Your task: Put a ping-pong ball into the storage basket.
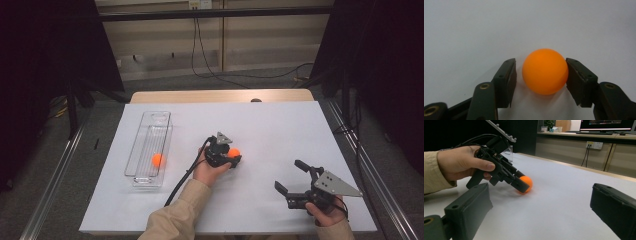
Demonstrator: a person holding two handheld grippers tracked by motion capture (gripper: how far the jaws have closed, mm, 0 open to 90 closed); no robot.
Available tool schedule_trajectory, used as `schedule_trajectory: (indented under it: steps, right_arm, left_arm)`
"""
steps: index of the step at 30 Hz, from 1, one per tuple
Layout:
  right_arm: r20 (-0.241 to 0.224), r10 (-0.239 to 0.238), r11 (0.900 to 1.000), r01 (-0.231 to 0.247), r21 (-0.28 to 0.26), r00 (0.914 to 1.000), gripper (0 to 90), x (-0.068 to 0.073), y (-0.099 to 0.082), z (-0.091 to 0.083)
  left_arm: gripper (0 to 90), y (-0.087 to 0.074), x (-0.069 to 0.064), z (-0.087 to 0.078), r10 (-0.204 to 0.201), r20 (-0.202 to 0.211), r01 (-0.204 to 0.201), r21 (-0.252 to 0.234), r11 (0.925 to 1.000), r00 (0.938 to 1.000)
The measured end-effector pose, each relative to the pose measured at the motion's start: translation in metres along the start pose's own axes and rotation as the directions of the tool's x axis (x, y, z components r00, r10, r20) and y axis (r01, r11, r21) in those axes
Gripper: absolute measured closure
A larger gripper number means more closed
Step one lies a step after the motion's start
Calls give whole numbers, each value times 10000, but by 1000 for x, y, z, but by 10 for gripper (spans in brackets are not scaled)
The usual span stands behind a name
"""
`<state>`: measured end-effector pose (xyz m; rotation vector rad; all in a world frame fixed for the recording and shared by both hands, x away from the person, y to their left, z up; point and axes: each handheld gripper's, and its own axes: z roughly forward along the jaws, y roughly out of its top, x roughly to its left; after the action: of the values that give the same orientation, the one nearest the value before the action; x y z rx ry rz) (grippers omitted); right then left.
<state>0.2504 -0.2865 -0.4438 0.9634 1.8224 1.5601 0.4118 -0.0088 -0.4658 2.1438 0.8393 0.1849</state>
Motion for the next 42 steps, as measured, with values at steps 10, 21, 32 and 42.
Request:
schedule_trajectory:
  steps: [10, 21, 32, 42]
  right_arm:
    - [4, -63, 10000, 63, -6, 10000, 25, 0, 0, 0]
    - [-2, -77, 10000, 77, 5, 10000, 25, 0, 0, 0]
    - [-1, -90, 10000, 90, 0, 10000, 25, 0, 0, 0]
    - [-19, -93, 10000, 93, 1, 10000, 26, 1, 0, 0]
  left_arm:
    - [467, 0, 0, 1, -41, 82, 41, 68, 10000, 10000]
    - [505, 0, -1, 0, -38, 194, 35, 115, 9999, 9998]
    - [507, 1, -1, -4, -179, 343, 173, 174, 9997, 9993]
    - [507, 2, -1, -9, -280, 524, 265, 296, 9992, 9982]
